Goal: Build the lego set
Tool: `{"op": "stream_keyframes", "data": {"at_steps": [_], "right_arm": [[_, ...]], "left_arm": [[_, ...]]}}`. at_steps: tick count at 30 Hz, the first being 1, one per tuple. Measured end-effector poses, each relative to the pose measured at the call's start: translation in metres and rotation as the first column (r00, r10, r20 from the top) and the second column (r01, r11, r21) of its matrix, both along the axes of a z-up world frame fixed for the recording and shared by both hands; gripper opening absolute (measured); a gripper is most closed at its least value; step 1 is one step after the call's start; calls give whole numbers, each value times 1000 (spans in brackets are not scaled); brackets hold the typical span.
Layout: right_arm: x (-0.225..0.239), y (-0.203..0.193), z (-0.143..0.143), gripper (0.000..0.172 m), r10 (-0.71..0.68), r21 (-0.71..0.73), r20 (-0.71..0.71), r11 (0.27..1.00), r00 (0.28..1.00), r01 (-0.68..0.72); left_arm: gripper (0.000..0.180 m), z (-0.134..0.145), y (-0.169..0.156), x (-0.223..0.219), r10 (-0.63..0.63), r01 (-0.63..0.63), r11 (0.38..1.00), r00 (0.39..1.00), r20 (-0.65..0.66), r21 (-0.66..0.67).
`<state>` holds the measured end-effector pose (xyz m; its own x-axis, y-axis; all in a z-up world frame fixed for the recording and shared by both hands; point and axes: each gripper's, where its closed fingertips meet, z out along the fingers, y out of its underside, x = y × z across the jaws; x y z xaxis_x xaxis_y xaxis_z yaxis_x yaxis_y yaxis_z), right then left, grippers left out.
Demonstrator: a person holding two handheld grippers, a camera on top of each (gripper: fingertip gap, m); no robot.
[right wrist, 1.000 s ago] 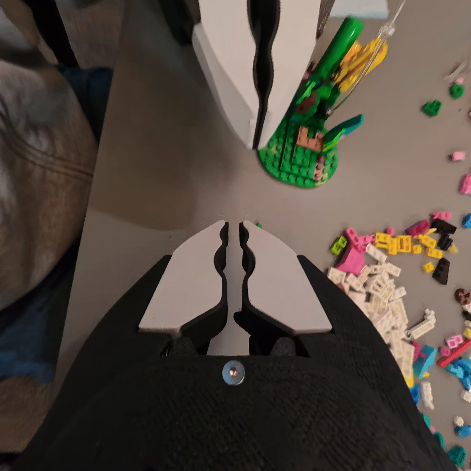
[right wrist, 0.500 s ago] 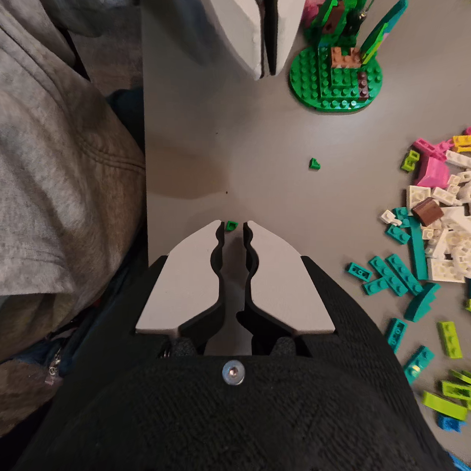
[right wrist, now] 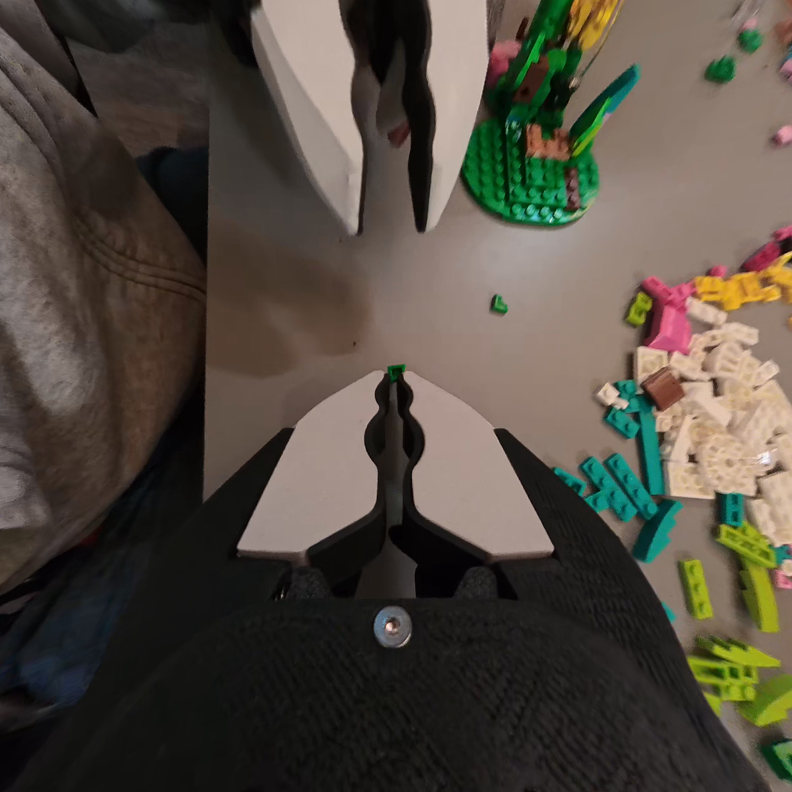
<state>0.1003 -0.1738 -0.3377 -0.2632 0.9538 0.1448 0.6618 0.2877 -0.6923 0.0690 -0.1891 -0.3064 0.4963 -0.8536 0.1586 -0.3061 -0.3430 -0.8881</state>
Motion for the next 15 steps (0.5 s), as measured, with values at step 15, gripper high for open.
{"op": "stream_keyframes", "data": {"at_steps": [15], "right_arm": [[-37,4,34,1,344,587,-314,803,885,-104]], "left_arm": [[24,-1,23,-1,122,-113,986,990,70,-120]]}}
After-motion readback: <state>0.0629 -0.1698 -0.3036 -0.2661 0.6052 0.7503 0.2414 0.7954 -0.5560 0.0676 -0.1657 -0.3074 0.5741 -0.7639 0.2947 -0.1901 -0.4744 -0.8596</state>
